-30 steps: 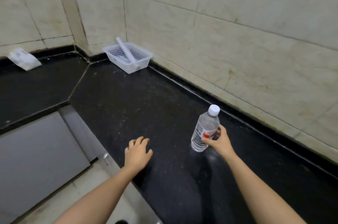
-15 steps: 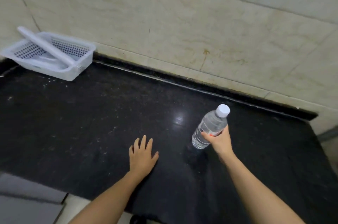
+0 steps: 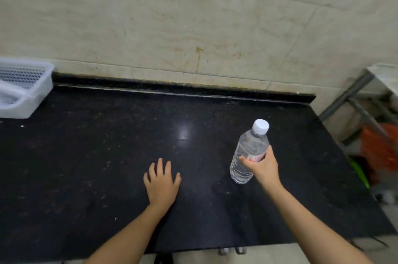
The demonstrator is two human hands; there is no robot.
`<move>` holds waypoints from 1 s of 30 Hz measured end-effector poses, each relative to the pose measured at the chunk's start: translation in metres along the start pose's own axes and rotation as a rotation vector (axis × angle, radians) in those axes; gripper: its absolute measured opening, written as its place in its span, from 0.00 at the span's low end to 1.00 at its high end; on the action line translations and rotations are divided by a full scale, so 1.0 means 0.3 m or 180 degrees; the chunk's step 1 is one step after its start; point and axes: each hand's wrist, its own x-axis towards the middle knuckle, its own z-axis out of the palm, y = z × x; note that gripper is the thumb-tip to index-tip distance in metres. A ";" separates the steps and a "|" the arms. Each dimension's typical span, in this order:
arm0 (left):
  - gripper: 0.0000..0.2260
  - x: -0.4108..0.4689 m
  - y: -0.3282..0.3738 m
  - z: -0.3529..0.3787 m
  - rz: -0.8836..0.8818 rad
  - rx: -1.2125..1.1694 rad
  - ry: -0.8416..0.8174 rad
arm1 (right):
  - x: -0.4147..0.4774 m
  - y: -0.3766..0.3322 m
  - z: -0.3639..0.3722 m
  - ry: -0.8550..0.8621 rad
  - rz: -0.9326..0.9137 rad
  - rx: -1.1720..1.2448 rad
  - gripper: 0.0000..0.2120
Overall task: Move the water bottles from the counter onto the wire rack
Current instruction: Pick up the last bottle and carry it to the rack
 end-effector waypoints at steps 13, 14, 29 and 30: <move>0.24 -0.369 0.973 0.188 0.1732 -0.0430 -0.0083 | -0.283 0.304 -1.017 0.1534 -0.0008 0.0246 0.28; 0.24 -0.418 1.059 0.210 0.1867 -0.0473 -0.0071 | -0.313 0.327 -1.102 0.1641 -0.0014 0.0234 0.28; 0.24 -0.778 2.069 0.363 0.3323 -0.0268 0.0078 | -0.436 0.509 -1.935 0.2694 0.0023 0.0175 0.28; 0.24 -0.771 2.136 0.377 0.3365 -0.0211 0.0111 | -0.408 0.520 -1.974 0.2708 -0.0012 0.0157 0.28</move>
